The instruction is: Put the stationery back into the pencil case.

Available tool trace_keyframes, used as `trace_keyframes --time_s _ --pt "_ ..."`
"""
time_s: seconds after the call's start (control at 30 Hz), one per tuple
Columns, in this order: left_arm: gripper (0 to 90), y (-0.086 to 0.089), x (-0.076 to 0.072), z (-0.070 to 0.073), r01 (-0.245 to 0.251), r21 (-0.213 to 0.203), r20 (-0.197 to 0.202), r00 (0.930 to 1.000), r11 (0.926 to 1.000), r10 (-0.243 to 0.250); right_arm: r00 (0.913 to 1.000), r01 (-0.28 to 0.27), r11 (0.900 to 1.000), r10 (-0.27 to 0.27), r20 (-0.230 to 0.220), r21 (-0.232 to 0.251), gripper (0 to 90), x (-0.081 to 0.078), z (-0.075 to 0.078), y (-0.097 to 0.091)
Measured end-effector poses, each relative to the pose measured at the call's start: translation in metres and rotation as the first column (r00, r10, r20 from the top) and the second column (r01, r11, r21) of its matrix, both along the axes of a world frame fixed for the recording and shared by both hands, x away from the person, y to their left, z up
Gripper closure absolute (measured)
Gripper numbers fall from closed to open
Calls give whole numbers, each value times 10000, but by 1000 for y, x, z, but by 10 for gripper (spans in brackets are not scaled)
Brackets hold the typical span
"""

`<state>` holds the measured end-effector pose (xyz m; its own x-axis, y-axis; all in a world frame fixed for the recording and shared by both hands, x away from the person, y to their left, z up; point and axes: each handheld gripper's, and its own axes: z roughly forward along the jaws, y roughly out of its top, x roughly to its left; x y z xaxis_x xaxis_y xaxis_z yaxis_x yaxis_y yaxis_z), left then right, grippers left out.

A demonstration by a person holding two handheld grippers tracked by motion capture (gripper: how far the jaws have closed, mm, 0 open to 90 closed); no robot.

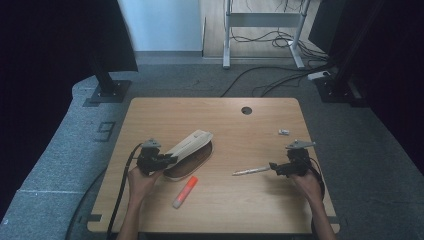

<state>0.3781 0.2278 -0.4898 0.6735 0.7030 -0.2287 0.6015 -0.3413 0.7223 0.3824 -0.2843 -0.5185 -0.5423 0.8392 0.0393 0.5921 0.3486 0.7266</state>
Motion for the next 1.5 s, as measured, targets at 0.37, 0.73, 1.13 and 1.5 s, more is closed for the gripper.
trace_keyframes --time_s 0.37,0.73,1.13,1.5 --pt "756 0 0 0 10 20 12 10000 10000 -10 9994 349 9993 -349 -6 -159 36 22 3 -6" --pt "756 0 0 1 30 27 5 10000 10000 -30 9993 349 9989 -346 108 -312 106 41 6 -11" --pt "756 0 0 1 55 8 -3 10000 10000 -55 9988 496 9987 -496 -14 -68 138 64 2 -20" --pt "756 1 0 1 66 -64 -48 10000 10000 -67 9978 656 9978 -656 -49 -10 170 82 -6 -27"
